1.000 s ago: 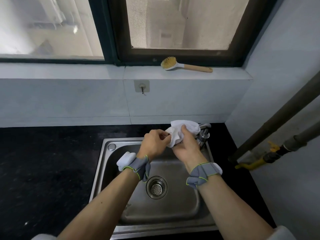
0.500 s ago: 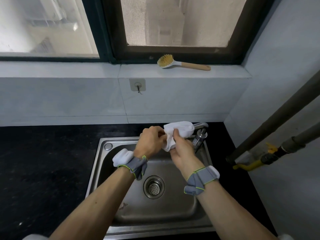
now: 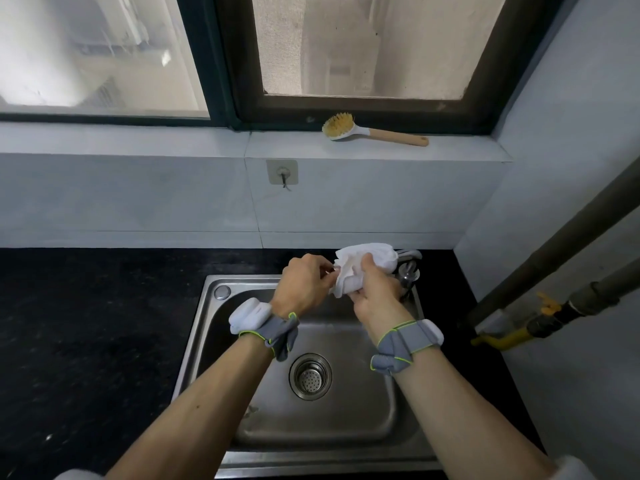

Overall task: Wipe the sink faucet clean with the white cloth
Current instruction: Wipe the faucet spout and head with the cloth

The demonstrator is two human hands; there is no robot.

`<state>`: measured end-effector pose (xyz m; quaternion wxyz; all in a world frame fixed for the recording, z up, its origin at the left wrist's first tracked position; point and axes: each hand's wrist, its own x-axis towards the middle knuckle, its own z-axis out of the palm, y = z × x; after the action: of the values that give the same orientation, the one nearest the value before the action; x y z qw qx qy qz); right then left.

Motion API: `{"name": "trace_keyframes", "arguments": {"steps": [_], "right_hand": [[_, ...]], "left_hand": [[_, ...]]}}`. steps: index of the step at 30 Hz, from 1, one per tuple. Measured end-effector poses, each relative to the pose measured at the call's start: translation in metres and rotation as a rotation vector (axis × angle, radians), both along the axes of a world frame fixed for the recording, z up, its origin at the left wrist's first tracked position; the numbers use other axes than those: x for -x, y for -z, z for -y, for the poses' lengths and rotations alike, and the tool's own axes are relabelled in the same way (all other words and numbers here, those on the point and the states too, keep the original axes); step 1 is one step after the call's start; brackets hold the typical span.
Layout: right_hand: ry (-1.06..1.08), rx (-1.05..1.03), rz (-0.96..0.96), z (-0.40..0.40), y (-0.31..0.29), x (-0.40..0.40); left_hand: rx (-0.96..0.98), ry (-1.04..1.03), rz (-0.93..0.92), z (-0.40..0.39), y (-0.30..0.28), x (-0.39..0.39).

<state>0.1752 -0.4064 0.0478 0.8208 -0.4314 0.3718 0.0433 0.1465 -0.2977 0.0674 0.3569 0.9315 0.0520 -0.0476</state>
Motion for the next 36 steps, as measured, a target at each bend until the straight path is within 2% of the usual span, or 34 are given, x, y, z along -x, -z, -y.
{"name": "trace_keyframes", "arguments": {"steps": [7, 16, 23, 30, 36], "right_hand": [[0.061, -0.079, 0.009, -0.020, -0.001, 0.006], [-0.074, 0.165, -0.121, -0.006, 0.011, 0.003], [-0.236, 0.042, -0.145, 0.003, 0.009, -0.005], [-0.220, -0.029, -0.074, -0.002, 0.010, -0.012], [-0.290, -0.394, 0.148, 0.008, 0.025, 0.001]], "left_hand": [[0.019, -0.030, -0.019, 0.002, 0.001, 0.002], [-0.055, 0.014, -0.065, 0.004, -0.008, -0.003], [-0.034, 0.012, -0.097, 0.002, -0.010, 0.002], [0.072, -0.062, -0.100, 0.004, -0.015, 0.006], [0.137, -0.089, -0.118, 0.004, -0.013, 0.005]]}}
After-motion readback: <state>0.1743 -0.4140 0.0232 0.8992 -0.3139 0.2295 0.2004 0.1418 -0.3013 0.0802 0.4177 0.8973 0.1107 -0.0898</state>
